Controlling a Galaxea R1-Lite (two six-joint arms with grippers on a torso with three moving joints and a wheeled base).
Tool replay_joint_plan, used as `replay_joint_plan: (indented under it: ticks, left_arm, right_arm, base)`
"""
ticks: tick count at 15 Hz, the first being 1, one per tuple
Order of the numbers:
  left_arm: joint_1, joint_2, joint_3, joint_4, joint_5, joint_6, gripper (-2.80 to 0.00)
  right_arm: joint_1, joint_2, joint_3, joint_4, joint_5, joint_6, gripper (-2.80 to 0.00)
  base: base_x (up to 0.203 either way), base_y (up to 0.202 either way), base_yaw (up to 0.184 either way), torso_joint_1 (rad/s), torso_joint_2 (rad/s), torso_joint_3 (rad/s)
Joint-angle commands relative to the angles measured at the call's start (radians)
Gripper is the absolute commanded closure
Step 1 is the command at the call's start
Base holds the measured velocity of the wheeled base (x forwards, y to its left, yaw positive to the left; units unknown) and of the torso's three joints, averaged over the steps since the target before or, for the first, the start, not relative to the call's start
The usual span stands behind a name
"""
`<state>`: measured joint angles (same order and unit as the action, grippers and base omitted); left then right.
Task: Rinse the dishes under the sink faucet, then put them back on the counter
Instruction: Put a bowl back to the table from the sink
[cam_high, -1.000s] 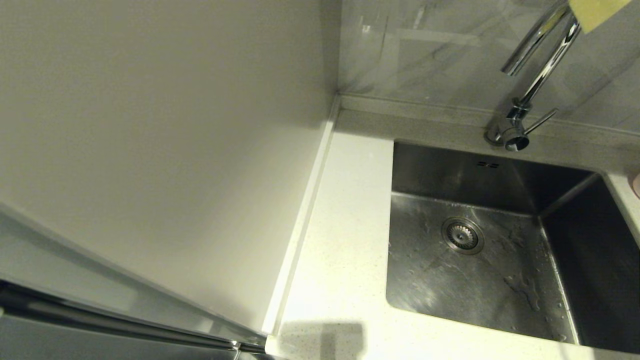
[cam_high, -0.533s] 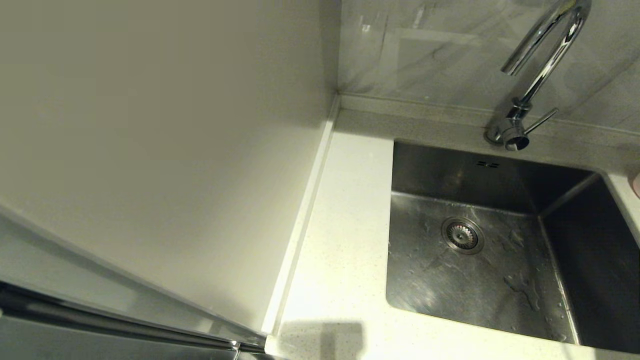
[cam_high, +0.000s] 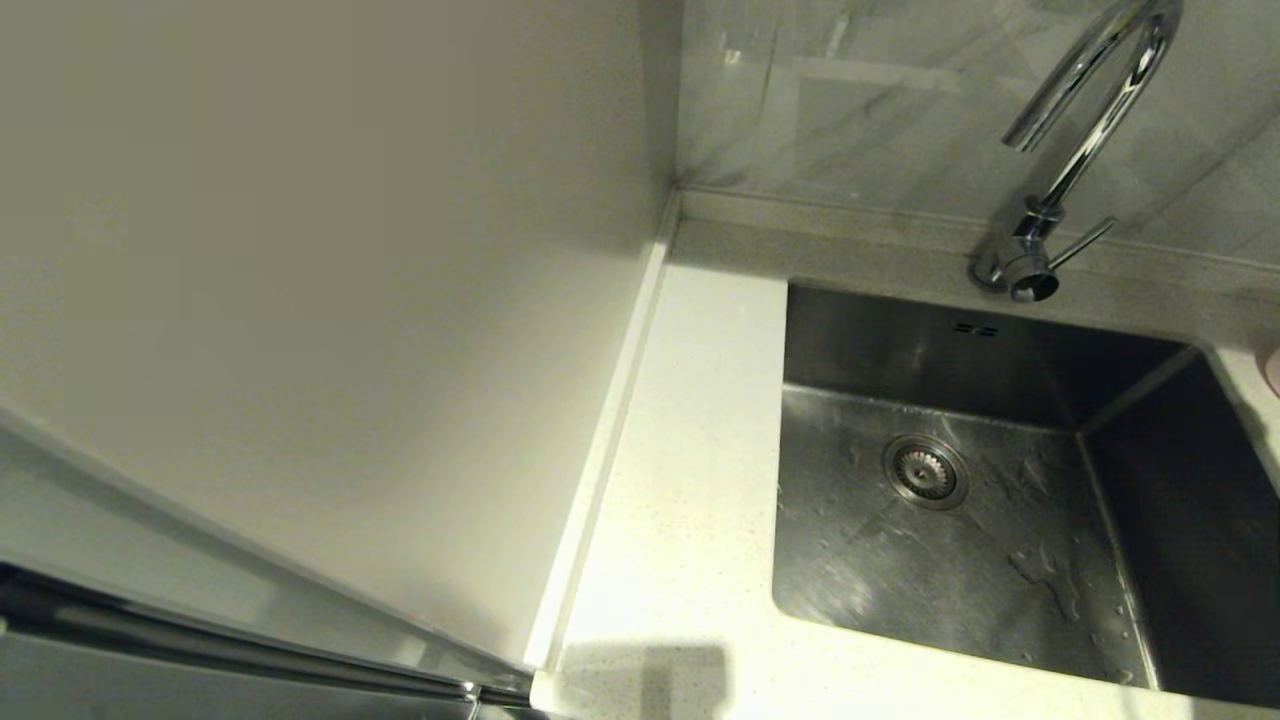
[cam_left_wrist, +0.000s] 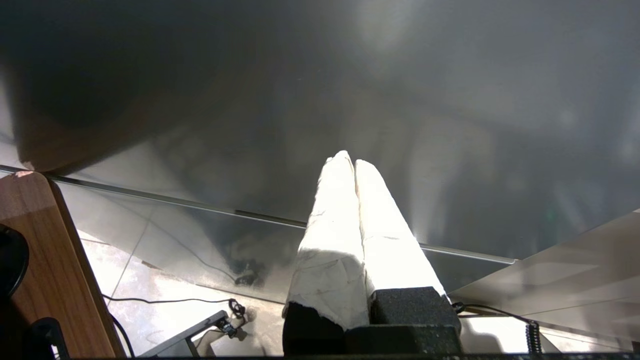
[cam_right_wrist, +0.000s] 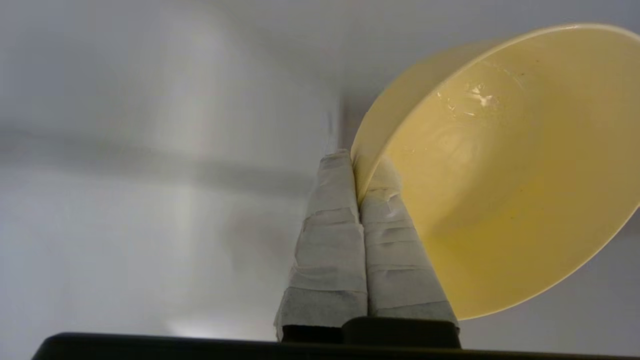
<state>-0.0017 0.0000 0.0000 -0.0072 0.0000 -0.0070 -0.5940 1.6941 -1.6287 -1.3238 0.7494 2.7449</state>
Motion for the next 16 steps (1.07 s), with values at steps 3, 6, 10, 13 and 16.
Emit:
replay_joint_plan:
  ticks: [3,6,10,13,16]
  left_arm:
    - [0.000,0.000,0.003,0.000,0.000,-0.001,0.00]
    - [0.000,0.000,0.003,0.000,0.000,-0.001,0.00]
    - [0.000,0.000,0.003,0.000,0.000,-0.001,0.00]
    - [0.000,0.000,0.003,0.000,0.000,-0.001,0.00]
    - [0.000,0.000,0.003,0.000,0.000,-0.001,0.00]
  right_arm:
    - [-0.001,-0.023,-0.131,-0.191,0.442,-0.097,0.00]
    - [-0.021,-0.036,-0.152,-0.181,0.758,-0.494,0.00]
    - [-0.229,-0.048,-0.126,-0.179,0.780,-0.664,0.00]
    - [-0.262,-0.074,-0.120,-0.101,0.781,-0.741,0.00]
    - [-0.244,-0.112,-0.164,0.487,0.781,-0.713,0.00]
  base:
    - [0.000,0.000,0.000,0.000,0.00,0.000]
    - [0.000,0.000,0.000,0.000,0.00,0.000]
    - [0.000,0.000,0.000,0.000,0.00,0.000]
    - [0.000,0.000,0.000,0.000,0.00,0.000]
    - [0.000,0.000,0.000,0.000,0.00,0.000]
